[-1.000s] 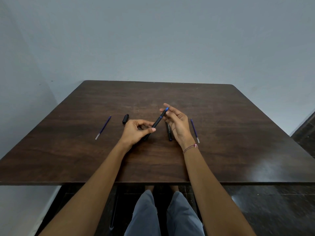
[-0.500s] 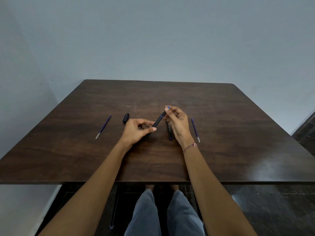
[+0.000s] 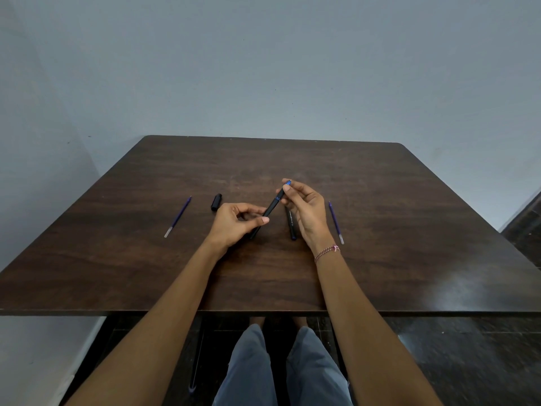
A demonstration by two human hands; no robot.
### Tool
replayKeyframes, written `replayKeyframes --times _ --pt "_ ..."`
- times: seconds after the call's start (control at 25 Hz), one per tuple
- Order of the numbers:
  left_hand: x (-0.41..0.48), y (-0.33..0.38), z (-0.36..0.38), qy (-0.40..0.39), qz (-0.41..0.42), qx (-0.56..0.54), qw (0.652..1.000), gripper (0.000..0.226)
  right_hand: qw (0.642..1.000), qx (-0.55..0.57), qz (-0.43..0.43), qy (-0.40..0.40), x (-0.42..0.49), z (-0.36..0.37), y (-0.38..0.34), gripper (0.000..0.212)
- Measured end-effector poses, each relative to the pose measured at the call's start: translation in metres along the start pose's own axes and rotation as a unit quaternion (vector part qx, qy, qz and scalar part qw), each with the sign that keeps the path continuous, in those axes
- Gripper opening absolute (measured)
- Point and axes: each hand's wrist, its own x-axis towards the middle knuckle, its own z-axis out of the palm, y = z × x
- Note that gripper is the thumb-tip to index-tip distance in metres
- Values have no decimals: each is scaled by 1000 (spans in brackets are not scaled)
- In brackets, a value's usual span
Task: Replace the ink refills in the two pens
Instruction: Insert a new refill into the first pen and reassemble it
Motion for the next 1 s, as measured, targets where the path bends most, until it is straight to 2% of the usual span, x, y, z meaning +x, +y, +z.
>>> replayKeyframes --times 0.28,0.6,1.0 --pt "0 -1 0 -9 7 7 1000 23 994 -104 -29 30 0 0 3 8" --pt "2 -4 -1 -4 9 4 1000 22 998 -56 -28 -8 -4 1 -1 28" --pt "0 -1 -1 -10 -1 7 1000 24 991 -132 -29 17 -4 3 0 7"
